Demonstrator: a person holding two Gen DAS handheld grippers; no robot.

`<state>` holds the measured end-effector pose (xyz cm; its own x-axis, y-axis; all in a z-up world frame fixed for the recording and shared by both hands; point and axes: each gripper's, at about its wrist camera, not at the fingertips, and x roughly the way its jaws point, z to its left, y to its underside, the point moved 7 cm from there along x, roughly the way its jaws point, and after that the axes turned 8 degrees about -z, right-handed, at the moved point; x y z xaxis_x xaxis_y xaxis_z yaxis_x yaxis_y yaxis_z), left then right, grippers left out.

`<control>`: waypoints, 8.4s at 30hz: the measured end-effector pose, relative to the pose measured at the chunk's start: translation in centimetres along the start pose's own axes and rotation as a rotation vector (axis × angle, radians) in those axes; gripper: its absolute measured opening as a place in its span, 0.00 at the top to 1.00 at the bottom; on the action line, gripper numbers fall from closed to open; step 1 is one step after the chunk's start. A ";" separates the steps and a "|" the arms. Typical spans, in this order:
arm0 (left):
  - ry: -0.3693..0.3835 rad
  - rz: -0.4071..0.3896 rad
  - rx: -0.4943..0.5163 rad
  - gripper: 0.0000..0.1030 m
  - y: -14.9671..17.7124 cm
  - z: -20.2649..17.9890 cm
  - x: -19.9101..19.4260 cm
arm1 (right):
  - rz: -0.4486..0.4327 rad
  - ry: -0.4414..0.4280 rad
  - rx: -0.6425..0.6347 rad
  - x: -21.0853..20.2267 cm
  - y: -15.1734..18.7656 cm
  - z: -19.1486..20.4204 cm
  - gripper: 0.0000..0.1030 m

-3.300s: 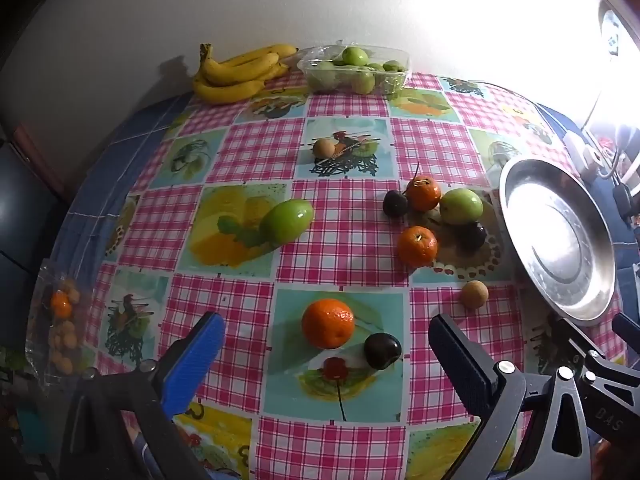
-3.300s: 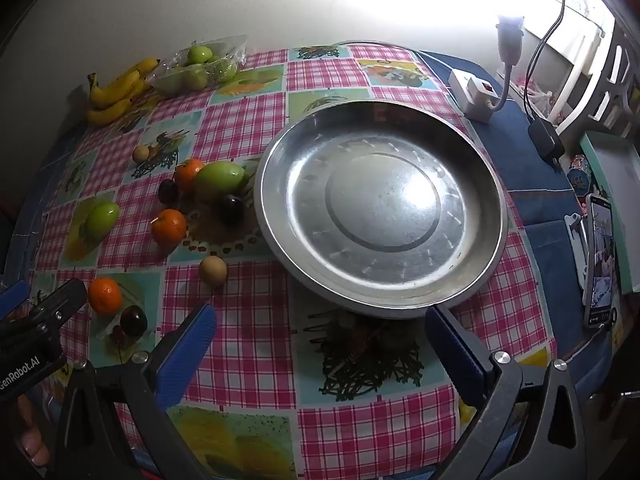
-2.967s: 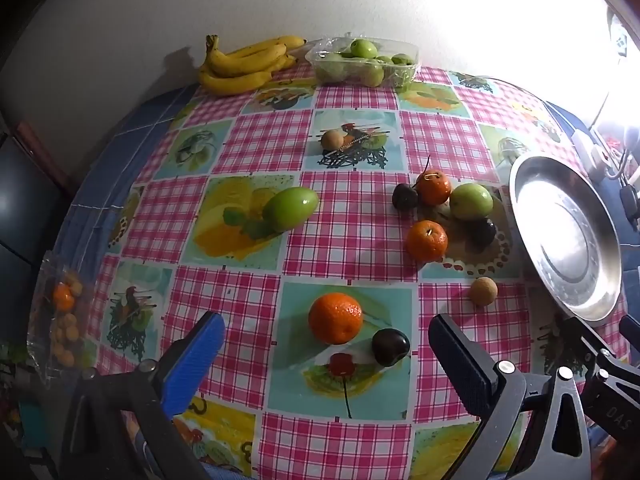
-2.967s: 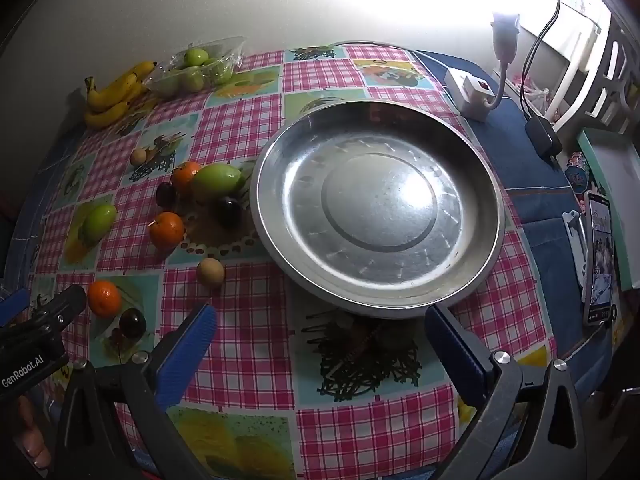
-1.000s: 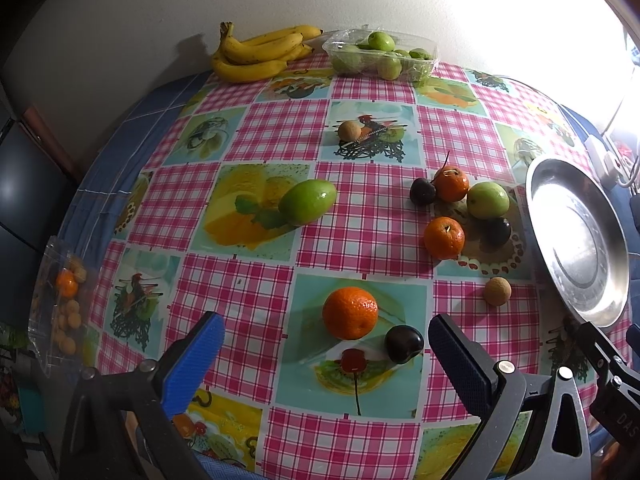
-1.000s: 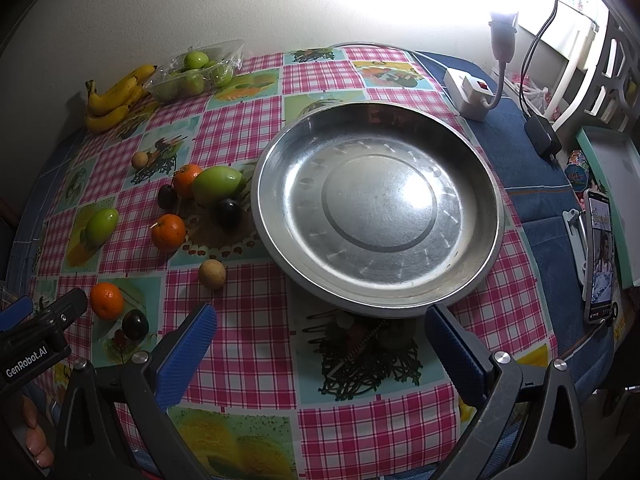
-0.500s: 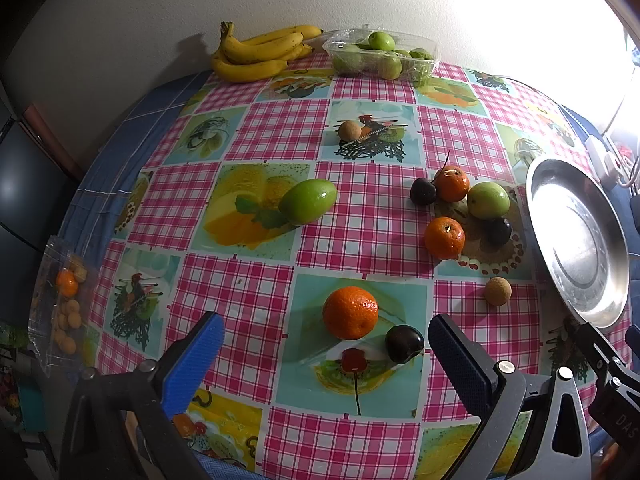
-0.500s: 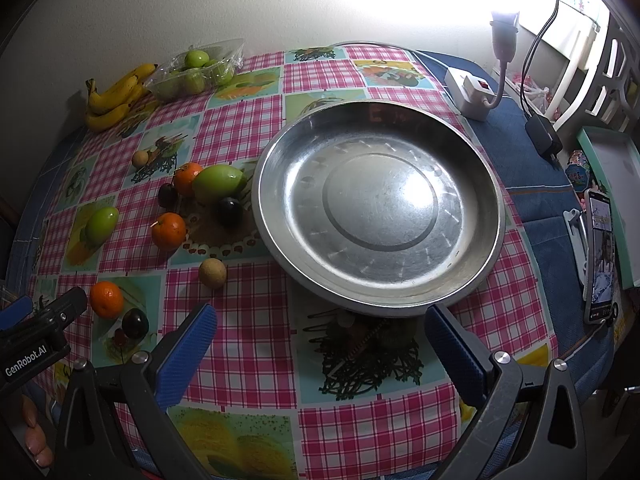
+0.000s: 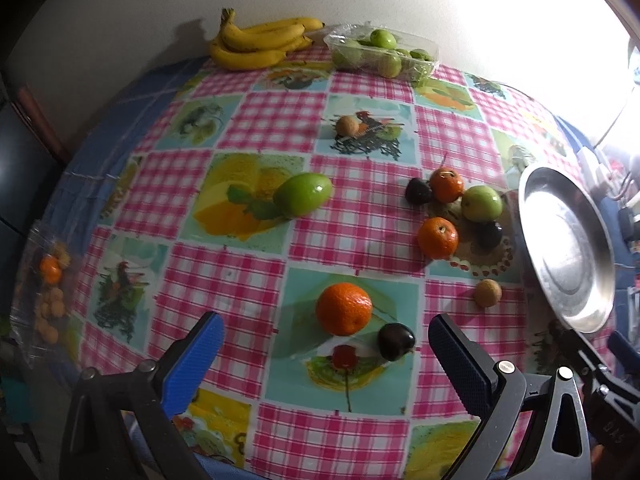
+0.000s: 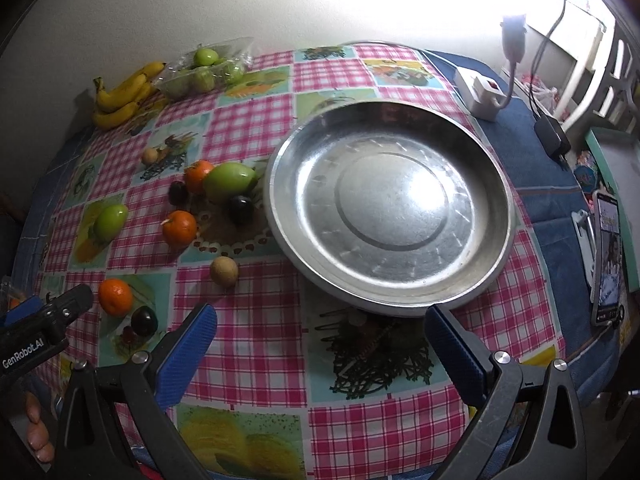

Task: Organize fruits
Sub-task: 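Move the left tool to an orange while the right tool reaches a dark plum, then close the left tool on the orange while the right tool grips the dark plum, then carry the orange in the left tool while the right tool carries the plum over the steel tray, then open the left tool to drop the orange while the right tool releases the plum, then pull both open tools back from the tray toward the fruits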

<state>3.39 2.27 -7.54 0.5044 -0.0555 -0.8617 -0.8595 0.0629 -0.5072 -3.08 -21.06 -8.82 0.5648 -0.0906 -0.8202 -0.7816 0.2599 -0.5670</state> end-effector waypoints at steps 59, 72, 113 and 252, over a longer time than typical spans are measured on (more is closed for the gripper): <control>0.168 0.326 -0.081 0.52 0.9 -1.3 10.0 | 0.309 -0.320 -0.216 7.3 3.0 16.2 0.64; 0.166 0.309 -0.088 0.59 0.8 -1.4 9.4 | 0.311 -0.341 -0.221 7.1 3.1 16.1 0.71; 0.207 0.120 0.073 0.60 -5.5 -13.2 3.3 | 0.075 -0.049 0.125 3.9 -6.2 -0.4 0.71; -0.067 0.010 -0.040 0.00 -1.6 -5.8 3.2 | 0.058 0.137 0.141 2.4 -1.4 -4.4 0.04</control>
<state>5.92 -3.84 -9.39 0.4994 0.0122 -0.8663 -0.8663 0.0228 -0.4991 -1.80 -25.84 -10.27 0.4714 -0.1987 -0.8592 -0.7616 0.3996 -0.5102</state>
